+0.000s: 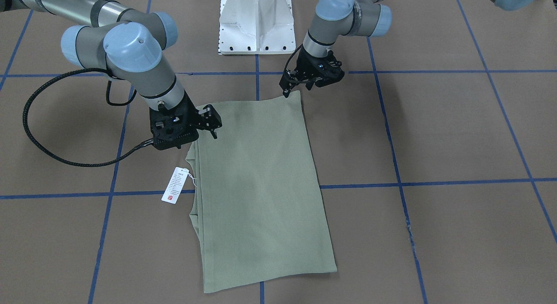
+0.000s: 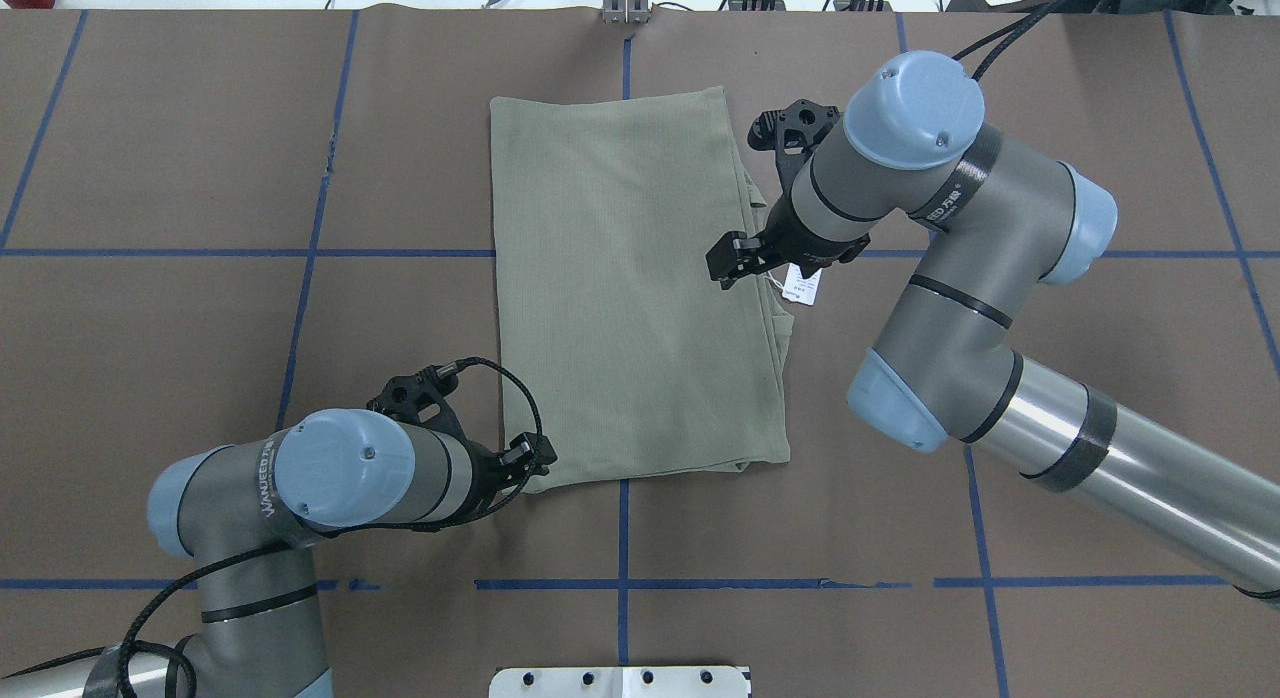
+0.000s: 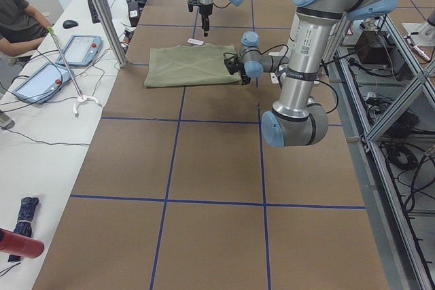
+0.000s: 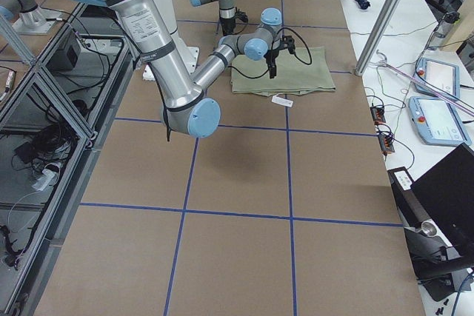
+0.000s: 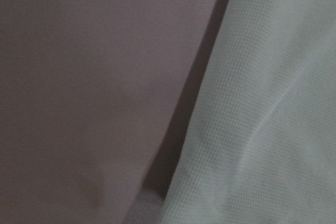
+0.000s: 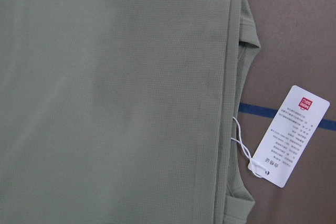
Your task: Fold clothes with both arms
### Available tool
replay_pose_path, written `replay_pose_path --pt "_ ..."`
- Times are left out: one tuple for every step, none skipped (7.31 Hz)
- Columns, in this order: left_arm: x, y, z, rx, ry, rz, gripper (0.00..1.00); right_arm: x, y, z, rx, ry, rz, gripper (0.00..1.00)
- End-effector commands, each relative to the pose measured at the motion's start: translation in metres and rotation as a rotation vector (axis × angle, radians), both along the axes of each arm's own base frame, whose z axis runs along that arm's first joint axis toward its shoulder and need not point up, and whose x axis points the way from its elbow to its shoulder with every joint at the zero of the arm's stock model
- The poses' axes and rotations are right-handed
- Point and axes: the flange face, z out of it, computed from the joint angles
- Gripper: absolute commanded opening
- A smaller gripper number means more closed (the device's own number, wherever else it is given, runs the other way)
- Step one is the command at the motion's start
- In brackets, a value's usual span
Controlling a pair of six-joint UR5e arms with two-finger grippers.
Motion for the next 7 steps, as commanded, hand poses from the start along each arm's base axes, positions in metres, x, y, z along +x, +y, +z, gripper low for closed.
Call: replay_pose_path --pt "0.003 -0.001 0.002 -0.007 -0.013 -0.002 0.87 -0.001 0.000 0.000 0.000 0.001 -0.001 1.00" --pt "0.006 -0.002 0.000 -0.006 -0.010 -0.002 0.85 -0.002 -0.001 0.001 -0.001 0.002 -0.001 1.00" --pt "0.008 -0.001 0.001 -0.007 -0.013 -0.001 0.85 -0.002 0.000 0.002 0.000 0.004 -0.001 1.00" --pt "0.013 -0.003 -0.003 -0.006 -0.010 -0.001 0.85 -0.002 -0.001 0.002 -0.001 0.005 -0.001 1.00" --pt "0.019 -0.005 -0.007 -0.006 -0.009 -0.001 0.80 -0.001 -0.001 0.002 0.000 0.005 -0.001 1.00" --pt "0.021 -0.005 -0.010 -0.018 -0.002 -0.010 0.68 -0.001 -0.001 0.003 -0.001 0.006 -0.001 1.00" --pt "0.021 -0.005 -0.011 -0.024 -0.002 -0.013 0.54 -0.001 -0.001 0.003 0.000 0.006 -0.002 1.00"
